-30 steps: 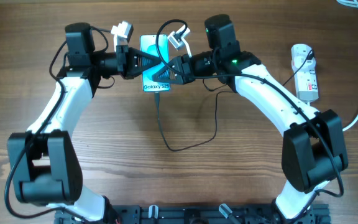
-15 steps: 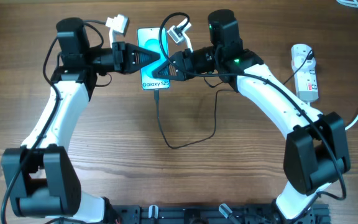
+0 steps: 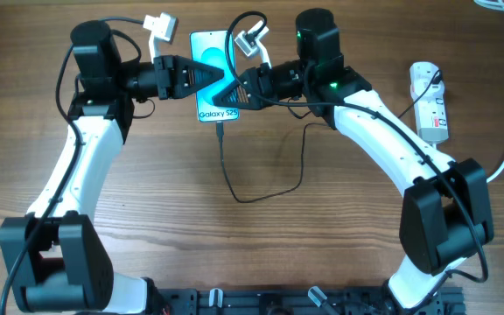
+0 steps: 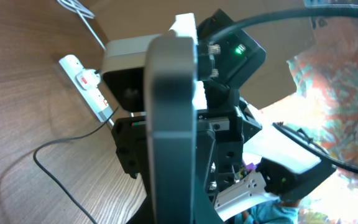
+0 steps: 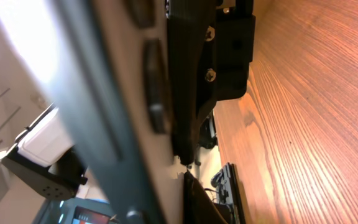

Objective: Plug charger to phone and switch on socket
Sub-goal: 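Open the left gripper and pull it left away from the phone, then lower the phone flat onto the table with the right gripper, then open the right gripper and lift it up off the phone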

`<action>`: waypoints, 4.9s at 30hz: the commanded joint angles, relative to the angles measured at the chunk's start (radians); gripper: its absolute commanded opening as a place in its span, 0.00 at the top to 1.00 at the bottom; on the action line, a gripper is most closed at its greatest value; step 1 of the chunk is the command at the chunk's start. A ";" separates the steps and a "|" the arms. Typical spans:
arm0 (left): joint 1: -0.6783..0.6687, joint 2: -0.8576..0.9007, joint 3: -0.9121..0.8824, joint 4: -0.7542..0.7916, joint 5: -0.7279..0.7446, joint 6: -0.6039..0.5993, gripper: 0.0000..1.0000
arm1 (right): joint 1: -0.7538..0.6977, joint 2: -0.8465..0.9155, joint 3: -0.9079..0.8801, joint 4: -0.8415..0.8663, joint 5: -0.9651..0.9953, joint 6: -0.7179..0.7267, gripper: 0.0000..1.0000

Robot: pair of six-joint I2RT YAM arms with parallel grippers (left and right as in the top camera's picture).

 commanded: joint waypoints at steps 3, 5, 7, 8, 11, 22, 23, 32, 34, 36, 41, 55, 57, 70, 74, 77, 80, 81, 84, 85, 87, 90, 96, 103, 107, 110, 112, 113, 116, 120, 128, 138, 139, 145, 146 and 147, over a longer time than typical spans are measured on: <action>-0.042 -0.043 0.024 0.013 0.090 0.045 0.91 | 0.032 0.000 0.007 0.015 -0.002 0.076 0.96; -0.042 -0.043 0.024 0.013 0.090 0.046 0.83 | 0.032 0.000 0.007 0.015 -0.002 0.077 0.96; -0.042 -0.043 0.024 0.013 0.090 0.046 0.67 | 0.032 0.000 0.007 0.015 -0.002 0.076 0.96; -0.042 -0.043 0.024 0.013 0.090 0.046 0.58 | 0.032 0.000 0.007 0.015 -0.002 0.075 0.96; -0.042 -0.043 0.024 0.016 0.090 0.046 0.42 | 0.032 0.000 0.007 0.015 -0.002 0.074 0.96; 0.050 -0.043 0.024 0.088 0.090 0.043 0.14 | 0.032 0.000 0.006 0.014 -0.002 0.055 0.96; 0.063 -0.043 0.024 0.088 0.090 0.043 0.12 | 0.032 0.000 0.007 0.014 -0.002 0.047 0.96; 0.257 -0.043 0.024 0.070 0.090 0.043 0.00 | 0.032 0.003 -0.008 -0.013 0.031 -0.008 0.96; 0.289 -0.043 0.024 0.043 0.090 0.043 0.00 | 0.032 0.003 -0.020 -0.059 0.076 -0.036 0.96; 0.316 -0.043 0.022 0.025 0.090 0.043 0.00 | 0.032 0.003 -0.025 -0.149 0.140 -0.100 0.96; 0.346 -0.043 0.022 0.019 0.090 0.043 0.00 | 0.032 0.003 -0.025 -0.405 0.355 -0.286 0.96; 0.347 -0.043 0.022 0.019 0.090 0.043 0.00 | 0.032 0.124 -0.026 -0.615 0.639 -0.449 0.96; 0.347 -0.043 0.022 0.019 0.090 0.043 0.00 | 0.032 0.156 -0.026 -0.614 0.635 -0.449 0.96; 0.347 -0.043 0.022 0.019 0.090 0.043 0.00 | 0.032 0.307 -0.026 -0.572 0.601 -0.421 0.96; 0.347 -0.043 0.022 0.019 0.090 0.043 0.00 | 0.032 0.333 -0.026 -0.562 0.591 -0.421 0.96; 0.347 -0.043 0.022 0.020 0.090 0.043 0.00 | 0.032 0.335 -0.026 -0.562 0.594 -0.421 0.94; 0.347 -0.043 0.022 0.019 0.090 0.043 0.00 | 0.032 0.335 -0.026 -0.562 0.595 -0.420 0.82; 0.347 -0.043 0.022 0.019 0.090 0.043 0.00 | 0.032 0.335 -0.026 -0.562 0.595 -0.420 0.79; 0.347 -0.043 0.022 0.019 0.090 0.043 0.00 | 0.032 0.335 -0.026 -0.562 0.607 -0.420 0.75; 0.347 -0.043 0.022 0.019 0.090 0.043 0.00 | 0.032 0.335 -0.026 -0.562 0.613 -0.420 0.74; 0.347 -0.043 0.022 0.019 0.090 0.043 0.00 | 0.032 0.335 -0.026 -0.563 0.630 -0.420 0.71; 0.347 -0.043 0.022 0.019 0.090 0.043 0.00 | 0.032 0.335 -0.026 -0.563 0.655 -0.420 0.66; 0.347 -0.043 0.022 0.020 0.090 0.043 0.00 | 0.032 0.335 -0.026 -0.569 0.715 -0.420 0.59; 0.347 -0.043 0.022 0.020 0.090 0.043 0.00 | 0.032 0.335 -0.026 -0.579 0.784 -0.419 0.52; 0.347 -0.043 0.022 0.019 0.090 0.043 0.00 | 0.032 0.335 -0.026 -0.593 0.849 -0.420 0.47; 0.347 -0.043 0.022 0.019 0.090 0.043 0.00 | 0.032 0.335 -0.026 -0.608 0.929 -0.420 0.43; 0.347 -0.043 0.022 0.019 0.090 0.043 0.00 | 0.032 0.335 -0.026 -0.616 0.961 -0.420 0.43; 0.347 -0.043 0.022 0.020 0.090 0.043 0.00 | 0.032 0.335 -0.026 -0.619 0.970 -0.420 0.43; 0.347 -0.043 0.022 0.019 0.090 0.043 0.00 | 0.032 0.335 -0.026 -0.619 0.976 -0.420 0.42; 0.347 -0.043 0.022 0.019 0.090 0.043 0.00 | 0.032 0.335 -0.026 -0.620 0.976 -0.420 0.41; 0.347 -0.043 0.022 0.020 0.090 0.043 0.00 | 0.032 0.335 -0.026 -0.656 0.976 -0.386 0.15; 0.347 -0.043 0.022 0.019 0.090 0.043 0.00 | 0.032 0.335 -0.026 -0.668 0.977 -0.362 0.06; 0.347 -0.043 0.022 0.019 0.090 0.043 0.00 | 0.032 0.335 -0.026 -0.671 0.977 -0.350 0.05; 0.347 -0.043 0.022 0.019 0.090 0.043 0.00 | 0.032 0.335 -0.026 -0.675 0.977 -0.315 0.00; 0.347 -0.043 0.022 0.019 0.090 0.043 0.00 | 0.032 0.335 -0.026 -0.676 0.977 -0.315 0.00; 0.347 -0.043 0.022 0.019 0.090 0.043 0.00 | 0.032 0.335 -0.026 -0.681 0.977 -0.316 0.00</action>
